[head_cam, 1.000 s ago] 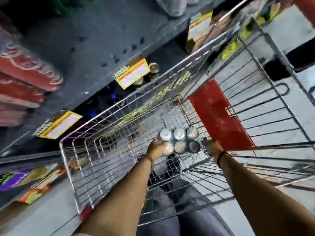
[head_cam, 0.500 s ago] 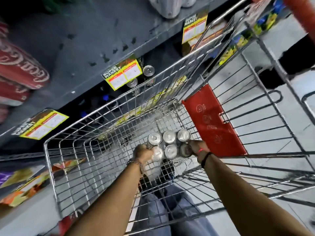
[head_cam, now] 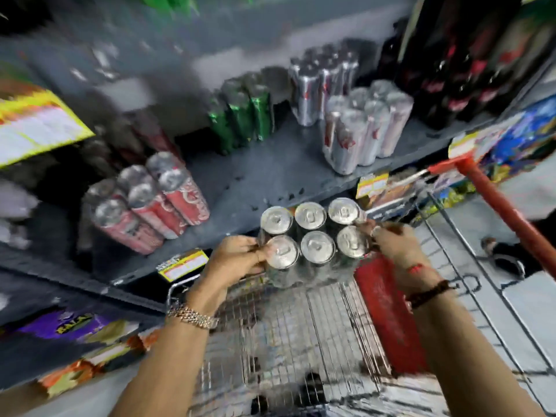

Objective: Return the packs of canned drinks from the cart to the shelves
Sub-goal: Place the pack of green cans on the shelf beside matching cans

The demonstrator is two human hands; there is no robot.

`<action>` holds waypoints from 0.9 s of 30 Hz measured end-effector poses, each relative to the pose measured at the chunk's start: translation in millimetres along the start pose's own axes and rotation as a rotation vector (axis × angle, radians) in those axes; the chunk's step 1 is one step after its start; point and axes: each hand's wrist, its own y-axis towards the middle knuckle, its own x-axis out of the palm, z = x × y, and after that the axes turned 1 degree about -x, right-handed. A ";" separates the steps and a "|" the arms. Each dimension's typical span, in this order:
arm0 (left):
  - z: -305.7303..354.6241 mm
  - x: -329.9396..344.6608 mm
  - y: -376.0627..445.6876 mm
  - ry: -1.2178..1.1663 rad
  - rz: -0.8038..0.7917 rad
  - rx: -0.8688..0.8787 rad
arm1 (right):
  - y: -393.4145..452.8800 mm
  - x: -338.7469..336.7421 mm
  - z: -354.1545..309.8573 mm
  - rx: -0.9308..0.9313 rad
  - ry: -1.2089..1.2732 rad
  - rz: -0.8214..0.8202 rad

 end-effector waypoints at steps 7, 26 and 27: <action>80.6 -32.3 17.4 -0.140 0.147 0.160 | 35.0 36.2 -118.9 -0.166 0.085 -0.024; 86.0 -67.5 144.2 -0.148 0.497 0.114 | 170.6 141.8 -164.3 -0.156 -0.042 -0.168; 82.3 -65.3 145.8 -0.123 0.460 0.113 | 171.9 138.0 -161.7 -0.127 -0.032 -0.208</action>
